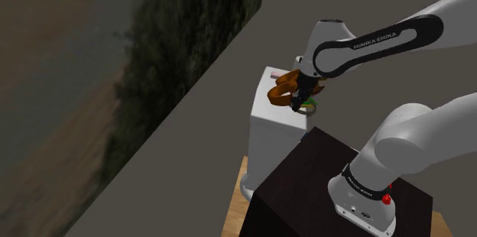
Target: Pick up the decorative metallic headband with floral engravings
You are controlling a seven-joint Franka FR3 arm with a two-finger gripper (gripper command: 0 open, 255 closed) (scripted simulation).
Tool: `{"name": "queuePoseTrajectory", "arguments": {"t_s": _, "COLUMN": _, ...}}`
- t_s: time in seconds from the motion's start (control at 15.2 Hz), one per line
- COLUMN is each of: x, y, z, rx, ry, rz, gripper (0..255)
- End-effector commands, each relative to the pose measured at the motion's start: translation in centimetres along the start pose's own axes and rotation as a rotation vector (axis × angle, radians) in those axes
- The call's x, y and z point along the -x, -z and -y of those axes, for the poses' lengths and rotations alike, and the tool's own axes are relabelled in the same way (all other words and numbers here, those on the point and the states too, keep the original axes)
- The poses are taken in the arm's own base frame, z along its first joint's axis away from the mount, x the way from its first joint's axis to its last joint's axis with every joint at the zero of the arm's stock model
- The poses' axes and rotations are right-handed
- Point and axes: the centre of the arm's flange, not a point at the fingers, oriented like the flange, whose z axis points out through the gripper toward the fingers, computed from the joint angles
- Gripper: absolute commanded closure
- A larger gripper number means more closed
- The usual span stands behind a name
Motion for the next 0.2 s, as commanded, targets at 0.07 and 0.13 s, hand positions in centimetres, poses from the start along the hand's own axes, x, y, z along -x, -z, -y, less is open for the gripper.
{"name": "queuePoseTrajectory", "arguments": {"t_s": 0.07, "x": 0.03, "y": 1.06, "z": 0.10, "rx": 0.000, "ry": 0.000, "rz": 0.001, "gripper": 255}}
{"name": "queuePoseTrajectory", "arguments": {"t_s": 0.13, "x": 0.02, "y": 1.06, "z": 0.10, "rx": 0.000, "ry": 0.000, "rz": 0.001, "gripper": 255}}
